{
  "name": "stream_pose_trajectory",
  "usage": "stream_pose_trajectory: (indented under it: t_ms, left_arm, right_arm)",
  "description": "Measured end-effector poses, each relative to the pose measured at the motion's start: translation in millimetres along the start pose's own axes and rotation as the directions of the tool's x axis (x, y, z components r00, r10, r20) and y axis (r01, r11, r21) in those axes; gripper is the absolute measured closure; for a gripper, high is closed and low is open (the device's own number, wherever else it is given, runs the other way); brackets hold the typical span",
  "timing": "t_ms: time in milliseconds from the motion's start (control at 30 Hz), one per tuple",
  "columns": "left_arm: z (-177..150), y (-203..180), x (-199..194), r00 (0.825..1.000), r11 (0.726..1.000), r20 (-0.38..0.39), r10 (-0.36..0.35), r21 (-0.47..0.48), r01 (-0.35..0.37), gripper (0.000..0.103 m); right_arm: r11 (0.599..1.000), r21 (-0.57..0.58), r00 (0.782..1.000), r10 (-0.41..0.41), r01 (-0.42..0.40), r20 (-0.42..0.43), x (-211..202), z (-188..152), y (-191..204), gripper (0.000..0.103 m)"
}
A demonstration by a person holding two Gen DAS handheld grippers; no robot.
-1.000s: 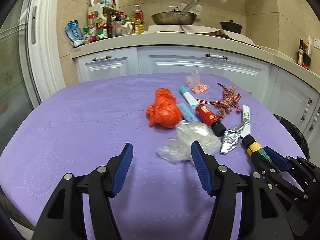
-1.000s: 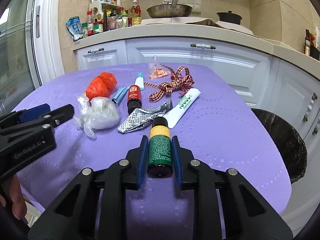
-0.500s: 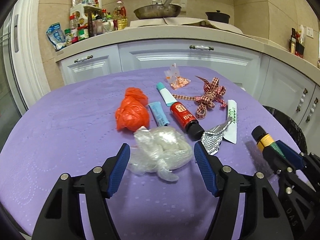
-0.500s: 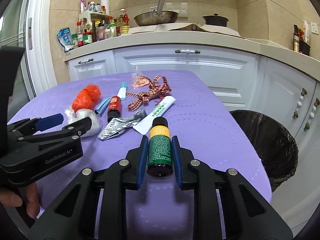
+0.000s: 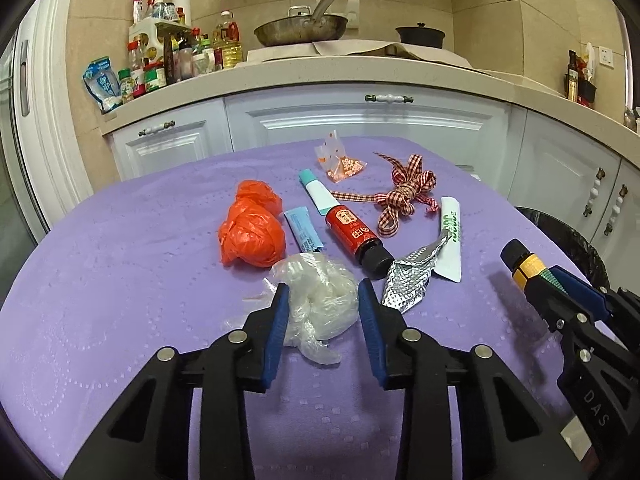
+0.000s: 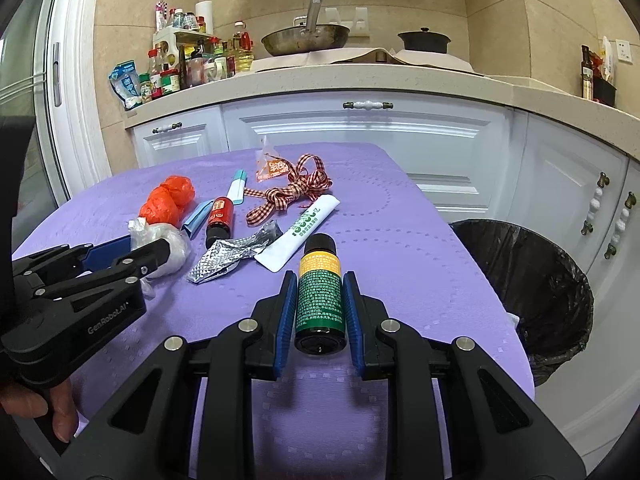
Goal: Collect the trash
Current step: 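Grasp the clear plastic bag with the left tool while the right tool holds the bottle, then carry bottle and clear bag to the bin and release both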
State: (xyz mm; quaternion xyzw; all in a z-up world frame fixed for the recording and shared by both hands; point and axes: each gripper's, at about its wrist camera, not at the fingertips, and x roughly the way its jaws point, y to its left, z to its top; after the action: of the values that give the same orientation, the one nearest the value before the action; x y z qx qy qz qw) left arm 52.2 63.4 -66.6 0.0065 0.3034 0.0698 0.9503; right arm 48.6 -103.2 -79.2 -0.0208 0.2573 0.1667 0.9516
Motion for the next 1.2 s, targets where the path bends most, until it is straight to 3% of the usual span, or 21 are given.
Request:
stream_pose_trajectory:
  t_ms: [600,900,1200]
  left_arm:
    - [7.3,3.8,-29.1,0.997,0.999,0.08,-0.009,-0.033,0.012,0.073]
    - [20.8,-30.7,-34.8,0.99,0.997,0.113,-0.082,0.003,0.082,0.073]
    - [36.9,-87.5,-31.5,0.974,0.982,0.131,-0.184,0.061,0.178,0.073]
  right_arm:
    - [0.999,0.016,0.999,-0.038,0.038,0.035,-14.9,5.4,-11.7,0.08]
    - [0.992,0.063,0.991,-0.115,0.111,0.067,-30.1,9.7,-44.5,0.08]
    - [0.968,0.126,0.969,-0.228,0.215,0.095,-47.6,14.6,-101.1,0.08]
